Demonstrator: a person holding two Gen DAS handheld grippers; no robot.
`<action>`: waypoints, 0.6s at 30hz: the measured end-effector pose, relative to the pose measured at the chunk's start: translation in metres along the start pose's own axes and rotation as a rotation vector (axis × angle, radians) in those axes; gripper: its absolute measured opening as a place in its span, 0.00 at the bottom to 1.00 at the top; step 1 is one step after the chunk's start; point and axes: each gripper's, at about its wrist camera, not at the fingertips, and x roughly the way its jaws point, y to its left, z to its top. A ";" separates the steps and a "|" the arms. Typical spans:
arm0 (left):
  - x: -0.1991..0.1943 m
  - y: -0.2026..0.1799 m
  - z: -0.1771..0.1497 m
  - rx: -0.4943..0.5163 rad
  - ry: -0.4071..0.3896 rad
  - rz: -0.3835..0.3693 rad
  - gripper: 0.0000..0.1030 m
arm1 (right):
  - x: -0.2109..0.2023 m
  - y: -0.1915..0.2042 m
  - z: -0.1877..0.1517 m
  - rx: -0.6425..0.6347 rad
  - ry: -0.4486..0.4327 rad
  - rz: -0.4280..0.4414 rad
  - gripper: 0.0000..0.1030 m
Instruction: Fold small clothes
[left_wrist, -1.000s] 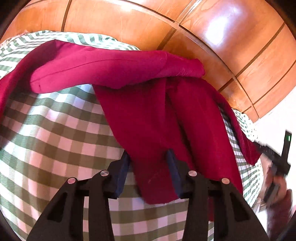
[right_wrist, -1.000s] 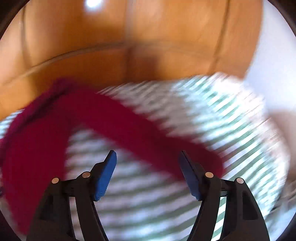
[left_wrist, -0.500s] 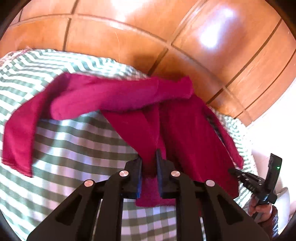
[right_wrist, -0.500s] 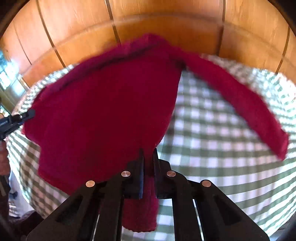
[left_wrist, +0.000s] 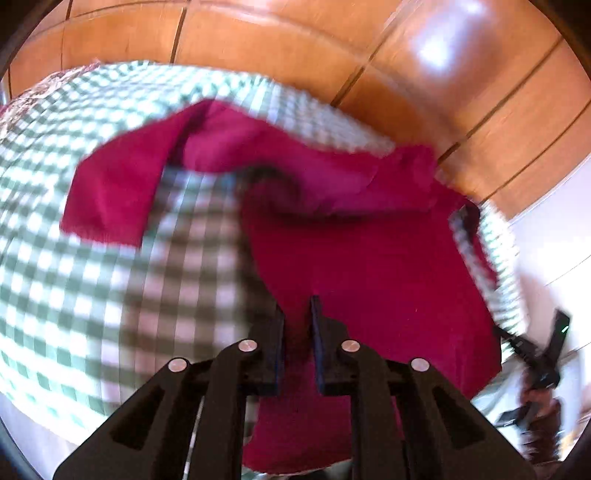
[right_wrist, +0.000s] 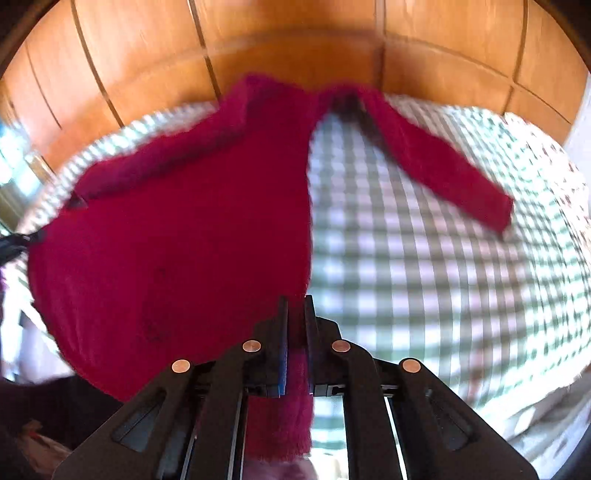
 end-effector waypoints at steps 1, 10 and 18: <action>0.007 0.000 -0.006 0.010 0.008 0.049 0.21 | 0.014 -0.003 -0.007 0.018 0.035 -0.036 0.05; -0.028 0.073 0.026 -0.147 -0.219 0.347 0.58 | 0.001 0.008 0.003 0.071 -0.083 -0.030 0.54; -0.030 0.093 0.071 -0.072 -0.279 0.479 0.78 | 0.028 0.075 0.019 -0.023 -0.052 0.066 0.63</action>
